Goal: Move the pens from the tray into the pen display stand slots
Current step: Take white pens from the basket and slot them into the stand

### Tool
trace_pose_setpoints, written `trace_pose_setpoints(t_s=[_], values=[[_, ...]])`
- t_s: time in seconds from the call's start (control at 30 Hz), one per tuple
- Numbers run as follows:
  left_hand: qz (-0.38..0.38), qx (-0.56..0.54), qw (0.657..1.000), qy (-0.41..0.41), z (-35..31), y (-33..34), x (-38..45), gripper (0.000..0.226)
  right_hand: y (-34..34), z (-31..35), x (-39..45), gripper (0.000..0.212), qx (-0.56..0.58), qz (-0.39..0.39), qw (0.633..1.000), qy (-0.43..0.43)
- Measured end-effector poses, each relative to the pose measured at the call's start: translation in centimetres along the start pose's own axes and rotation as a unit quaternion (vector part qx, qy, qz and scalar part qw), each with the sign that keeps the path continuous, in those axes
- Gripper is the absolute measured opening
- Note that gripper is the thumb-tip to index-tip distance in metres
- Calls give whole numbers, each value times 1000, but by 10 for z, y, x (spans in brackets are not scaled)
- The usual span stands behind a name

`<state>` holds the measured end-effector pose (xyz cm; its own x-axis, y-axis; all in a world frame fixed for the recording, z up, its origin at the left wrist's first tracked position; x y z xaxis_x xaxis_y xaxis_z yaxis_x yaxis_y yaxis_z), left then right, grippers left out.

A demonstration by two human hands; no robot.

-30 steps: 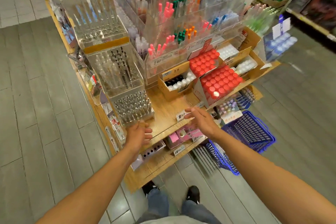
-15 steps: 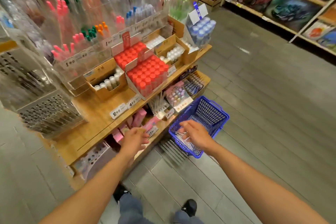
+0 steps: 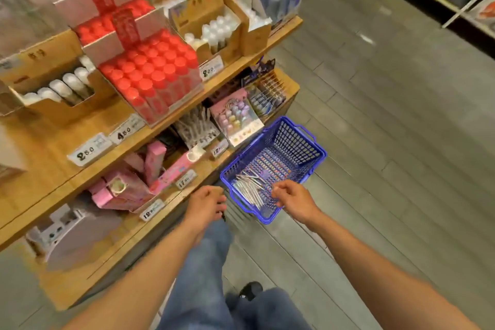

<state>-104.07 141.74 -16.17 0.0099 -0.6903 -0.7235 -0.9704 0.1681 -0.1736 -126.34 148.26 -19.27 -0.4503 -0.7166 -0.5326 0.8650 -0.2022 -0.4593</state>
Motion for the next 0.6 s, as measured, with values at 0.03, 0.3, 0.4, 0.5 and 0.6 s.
trace_pose_setpoints(t_s=[0.03,0.3,0.4,0.5,0.6], values=[[-2,11,1000,-1,4,9,22,15,6,-13,19,9,-4,-4,1000,8],[8,33,999,-17,76,91,226,13,77,-139,178,11,-83,23,995,57],[31,31,999,-31,108,131,295,12,100,-192,235,17,-131,41,988,65],[42,35,998,-23,128,161,344,8,121,-242,284,20,-194,58,977,64],[37,42,998,3,135,179,376,13,137,-277,323,25,-279,96,955,36]])
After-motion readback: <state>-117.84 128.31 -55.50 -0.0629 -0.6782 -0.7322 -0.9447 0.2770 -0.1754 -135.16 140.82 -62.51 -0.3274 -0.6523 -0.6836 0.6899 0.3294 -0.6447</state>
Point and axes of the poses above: each hand's wrist, its own x-axis towards the middle knuckle, its own y-axis out of the palm, z = x × y, the point moved 4 cm from there along x, towards the middle knuckle, and after that the axes turned 8 degrees about -z, right-handed, at the moved point
